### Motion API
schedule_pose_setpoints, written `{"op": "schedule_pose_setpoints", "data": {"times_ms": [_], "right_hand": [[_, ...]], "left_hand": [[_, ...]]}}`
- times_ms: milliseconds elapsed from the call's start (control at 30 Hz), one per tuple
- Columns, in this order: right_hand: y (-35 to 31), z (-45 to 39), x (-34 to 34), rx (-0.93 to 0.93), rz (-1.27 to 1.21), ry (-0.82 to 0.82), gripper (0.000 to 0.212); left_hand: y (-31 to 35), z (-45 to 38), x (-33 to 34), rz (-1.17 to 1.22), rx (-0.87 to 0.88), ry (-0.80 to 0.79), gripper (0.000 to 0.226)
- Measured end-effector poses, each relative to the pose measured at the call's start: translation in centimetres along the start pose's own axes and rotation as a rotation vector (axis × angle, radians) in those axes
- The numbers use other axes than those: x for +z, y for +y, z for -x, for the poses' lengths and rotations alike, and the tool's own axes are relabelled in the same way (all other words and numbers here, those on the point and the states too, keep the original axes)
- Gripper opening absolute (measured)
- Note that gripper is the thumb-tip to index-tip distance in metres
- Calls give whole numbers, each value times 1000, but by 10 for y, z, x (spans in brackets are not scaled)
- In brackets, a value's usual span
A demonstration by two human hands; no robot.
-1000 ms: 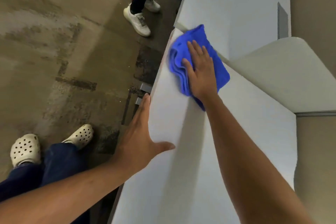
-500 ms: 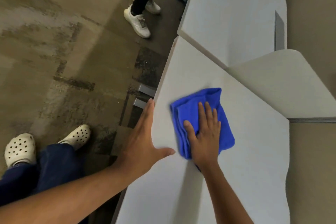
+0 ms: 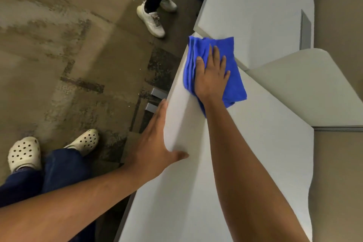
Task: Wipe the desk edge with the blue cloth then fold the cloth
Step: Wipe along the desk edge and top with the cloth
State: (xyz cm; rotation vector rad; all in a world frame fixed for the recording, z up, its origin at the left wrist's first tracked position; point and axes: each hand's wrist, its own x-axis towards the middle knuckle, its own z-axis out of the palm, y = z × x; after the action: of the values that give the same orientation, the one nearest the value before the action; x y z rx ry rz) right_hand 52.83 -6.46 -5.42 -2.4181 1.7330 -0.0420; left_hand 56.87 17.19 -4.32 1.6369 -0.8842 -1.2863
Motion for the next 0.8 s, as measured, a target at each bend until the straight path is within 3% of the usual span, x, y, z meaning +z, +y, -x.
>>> {"op": "schedule_pose_setpoints", "data": {"times_ms": [133, 300, 400, 500, 567, 700, 800], "right_hand": [[19, 72, -1, -199, -9, -75, 62], [107, 111, -28, -535, -17, -202, 59], [118, 64, -34, -387, -30, -174, 60], [78, 13, -25, -136, -31, -81, 73], [46, -5, -17, -78, 6, -37, 82], [6, 32, 1, -210, 83, -28, 75], [25, 82, 3, -346, 79, -59, 64]], "left_hand": [[-7, -1, 4, -30, 17, 7, 138], [-16, -3, 7, -14, 33, 20, 138], [-15, -2, 7, -2, 17, 25, 137], [-11, -1, 6, 3, 15, 34, 137], [-6, 0, 3, 9, 11, 27, 135], [-7, 0, 3, -9, 3, 25, 135], [-15, -3, 7, -7, 46, 32, 138]]}}
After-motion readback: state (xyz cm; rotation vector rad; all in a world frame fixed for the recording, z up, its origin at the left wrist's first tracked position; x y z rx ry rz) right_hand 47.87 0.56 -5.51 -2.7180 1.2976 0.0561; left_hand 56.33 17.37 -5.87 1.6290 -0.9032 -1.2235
